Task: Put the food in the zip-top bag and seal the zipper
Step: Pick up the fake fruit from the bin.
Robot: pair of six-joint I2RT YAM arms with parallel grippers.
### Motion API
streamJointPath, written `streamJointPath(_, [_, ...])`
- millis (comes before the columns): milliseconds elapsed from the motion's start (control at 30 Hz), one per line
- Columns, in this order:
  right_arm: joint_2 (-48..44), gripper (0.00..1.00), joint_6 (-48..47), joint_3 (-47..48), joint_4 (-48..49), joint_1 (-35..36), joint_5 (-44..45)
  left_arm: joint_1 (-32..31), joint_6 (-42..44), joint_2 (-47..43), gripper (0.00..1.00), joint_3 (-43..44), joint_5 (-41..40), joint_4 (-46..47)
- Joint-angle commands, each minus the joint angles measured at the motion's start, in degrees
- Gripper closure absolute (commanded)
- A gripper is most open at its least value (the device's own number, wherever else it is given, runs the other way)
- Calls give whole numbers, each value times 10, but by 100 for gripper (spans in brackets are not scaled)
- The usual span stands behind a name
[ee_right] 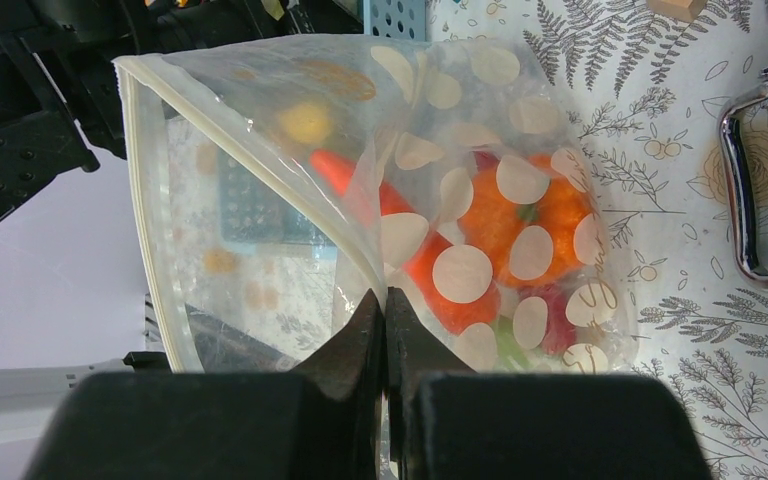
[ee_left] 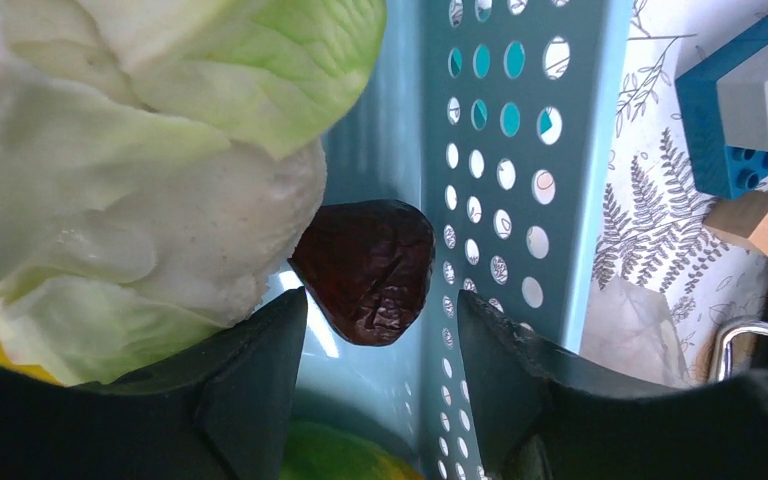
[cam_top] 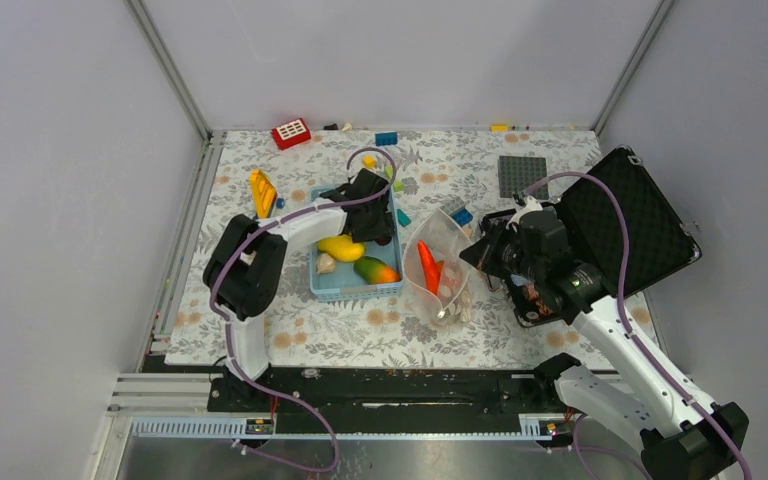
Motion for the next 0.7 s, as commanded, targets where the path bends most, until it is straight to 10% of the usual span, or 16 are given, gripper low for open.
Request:
streamJointPath(0, [-1,100,-10,-4,-2,-4,14,-7,-6,21,44,11,-11,-13])
streamJointPath(667, [-3,100,-7,-10,-3,-4,15,-15,13,26,76,57,-67,-46])
